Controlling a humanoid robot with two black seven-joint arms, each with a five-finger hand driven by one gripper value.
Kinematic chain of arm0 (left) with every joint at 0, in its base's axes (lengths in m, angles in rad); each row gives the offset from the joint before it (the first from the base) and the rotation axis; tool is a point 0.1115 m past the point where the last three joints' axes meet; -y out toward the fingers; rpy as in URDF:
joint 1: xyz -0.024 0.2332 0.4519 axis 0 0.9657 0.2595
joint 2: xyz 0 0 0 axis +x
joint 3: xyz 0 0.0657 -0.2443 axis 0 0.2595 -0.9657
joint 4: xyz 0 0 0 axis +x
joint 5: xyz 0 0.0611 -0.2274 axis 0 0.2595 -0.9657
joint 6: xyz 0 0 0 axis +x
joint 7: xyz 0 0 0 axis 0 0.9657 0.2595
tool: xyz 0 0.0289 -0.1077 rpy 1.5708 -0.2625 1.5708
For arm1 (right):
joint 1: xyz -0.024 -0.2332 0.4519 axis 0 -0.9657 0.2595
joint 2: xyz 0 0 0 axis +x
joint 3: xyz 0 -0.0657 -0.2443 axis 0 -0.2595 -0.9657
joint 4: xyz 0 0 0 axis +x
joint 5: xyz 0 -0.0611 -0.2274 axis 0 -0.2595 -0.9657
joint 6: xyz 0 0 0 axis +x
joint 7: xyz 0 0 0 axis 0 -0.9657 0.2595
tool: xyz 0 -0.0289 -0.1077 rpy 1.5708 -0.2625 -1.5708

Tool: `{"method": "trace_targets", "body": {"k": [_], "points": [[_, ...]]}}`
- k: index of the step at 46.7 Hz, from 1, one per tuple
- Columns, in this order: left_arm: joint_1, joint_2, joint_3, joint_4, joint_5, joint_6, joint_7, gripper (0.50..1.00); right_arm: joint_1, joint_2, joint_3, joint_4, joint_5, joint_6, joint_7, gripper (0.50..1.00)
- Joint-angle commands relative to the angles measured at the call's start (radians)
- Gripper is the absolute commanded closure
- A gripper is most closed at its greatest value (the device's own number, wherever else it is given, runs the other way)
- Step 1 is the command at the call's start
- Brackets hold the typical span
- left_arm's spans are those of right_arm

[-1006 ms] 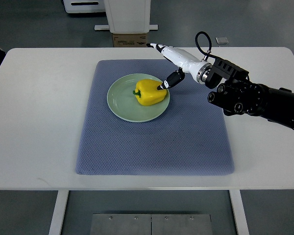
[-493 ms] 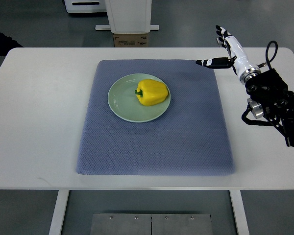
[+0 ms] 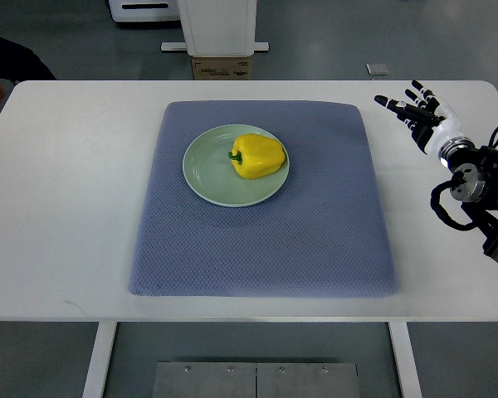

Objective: Place yellow pepper on plate with right hand

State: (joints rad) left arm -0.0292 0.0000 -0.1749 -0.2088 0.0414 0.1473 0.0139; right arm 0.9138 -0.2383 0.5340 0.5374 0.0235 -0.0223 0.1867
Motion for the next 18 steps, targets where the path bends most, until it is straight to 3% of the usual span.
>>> {"method": "trace_targets", "body": {"k": [1,18], "points": [[0.0,0.0,0.0,0.0,0.0,0.0,0.0,0.5,-0.024,0.001,0.04,-0.005,0.019,0.009,-0.003,0.5],[0.0,0.0,0.0,0.0,0.0,0.0,0.0,0.5,-0.061,0.004,0.101,-0.008,0.02,0.009,-0.003,0.5]]}}
